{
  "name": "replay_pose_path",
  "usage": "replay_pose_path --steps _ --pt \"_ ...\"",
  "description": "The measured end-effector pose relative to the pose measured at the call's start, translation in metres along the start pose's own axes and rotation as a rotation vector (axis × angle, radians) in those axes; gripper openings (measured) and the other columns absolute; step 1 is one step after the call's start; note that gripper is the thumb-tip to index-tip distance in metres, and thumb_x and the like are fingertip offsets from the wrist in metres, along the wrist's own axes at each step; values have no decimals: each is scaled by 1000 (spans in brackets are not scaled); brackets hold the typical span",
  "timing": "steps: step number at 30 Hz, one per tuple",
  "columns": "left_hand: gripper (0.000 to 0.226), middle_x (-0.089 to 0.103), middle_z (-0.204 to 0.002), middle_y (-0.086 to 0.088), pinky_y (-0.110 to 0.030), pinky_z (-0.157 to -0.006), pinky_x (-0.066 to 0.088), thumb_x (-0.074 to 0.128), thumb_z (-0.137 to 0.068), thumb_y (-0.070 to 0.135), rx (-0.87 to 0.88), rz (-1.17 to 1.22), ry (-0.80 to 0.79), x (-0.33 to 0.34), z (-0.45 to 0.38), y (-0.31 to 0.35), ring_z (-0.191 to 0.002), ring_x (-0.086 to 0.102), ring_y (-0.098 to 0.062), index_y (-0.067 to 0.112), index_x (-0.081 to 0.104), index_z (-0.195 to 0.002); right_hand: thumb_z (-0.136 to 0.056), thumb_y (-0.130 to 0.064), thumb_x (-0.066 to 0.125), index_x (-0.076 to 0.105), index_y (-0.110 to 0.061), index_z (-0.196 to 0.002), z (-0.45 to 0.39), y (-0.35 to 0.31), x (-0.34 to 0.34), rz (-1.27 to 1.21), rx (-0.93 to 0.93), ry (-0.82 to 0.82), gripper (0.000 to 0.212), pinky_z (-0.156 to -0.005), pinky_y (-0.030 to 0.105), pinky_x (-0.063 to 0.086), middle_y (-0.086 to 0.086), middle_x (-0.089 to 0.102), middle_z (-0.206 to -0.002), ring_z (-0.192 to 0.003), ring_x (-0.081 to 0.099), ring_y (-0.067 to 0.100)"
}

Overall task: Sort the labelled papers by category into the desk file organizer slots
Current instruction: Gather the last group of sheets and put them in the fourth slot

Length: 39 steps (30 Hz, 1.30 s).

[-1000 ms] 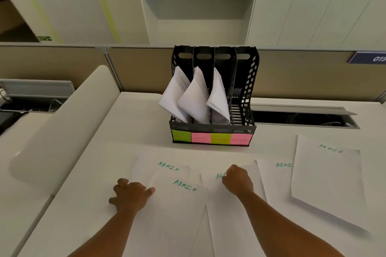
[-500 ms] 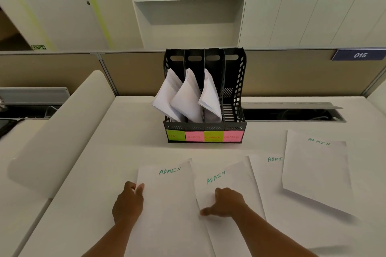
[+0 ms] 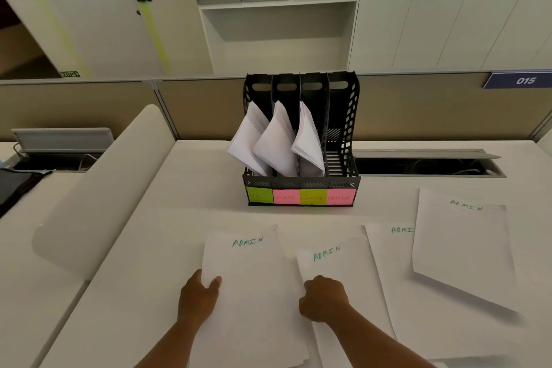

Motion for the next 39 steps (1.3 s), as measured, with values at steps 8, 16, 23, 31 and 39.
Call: replay_pose_path --steps 8,16,23,31,39 --pt "28 72 -97 -8 -39 -84 55 66 -90 29 -74 208 -67 13 7 13 -88 67 -26 8 70 -107 -79 -32 51 30 -17 -55 -2 -10 -45 -812 -58 192 35 -55 29 28 -2 37 -57 -54 33 13" --pt "60 65 -125 -5 -45 -101 49 51 -91 57 -47 402 -462 67 31 70 -114 62 -27 17 53 -136 -91 -28 53 46 -21 -65 -3 -47 -60 -1138 -153 61 28 -67 24 40 -5 54 -74 -70 49 11" --pt "57 68 -117 -6 -36 -74 62 70 -82 49 -6 408 -517 94 46 97 -95 71 -26 20 52 -127 -97 -42 44 61 -12 -101 -5 -13 -61 -945 -74 171 35 -91 33 48 2 64 -104 -94 58 14" --pt "21 73 -99 -9 -33 -69 60 62 -91 8 -8 333 -495 116 49 98 -87 72 -27 13 62 -111 -85 -17 54 57 -18 -111 20 112 -68 -481 376 517 27 -86 30 45 -1 55 -112 -108 49 18" --pt "18 70 -101 -1 -29 -77 51 52 -96 13 94 148 -501 136 53 118 -93 66 -19 19 64 -109 -87 -25 54 52 -15 -112 33 161 -55 -259 497 430 27 -83 31 45 3 50 -113 -105 51 21"
Point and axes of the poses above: each hand's wrist, its own z-axis away from the middle knuckle, its own x-axis out of the palm, y = z × x, the point moved 9 cm from there along -z, towards the middle knuckle
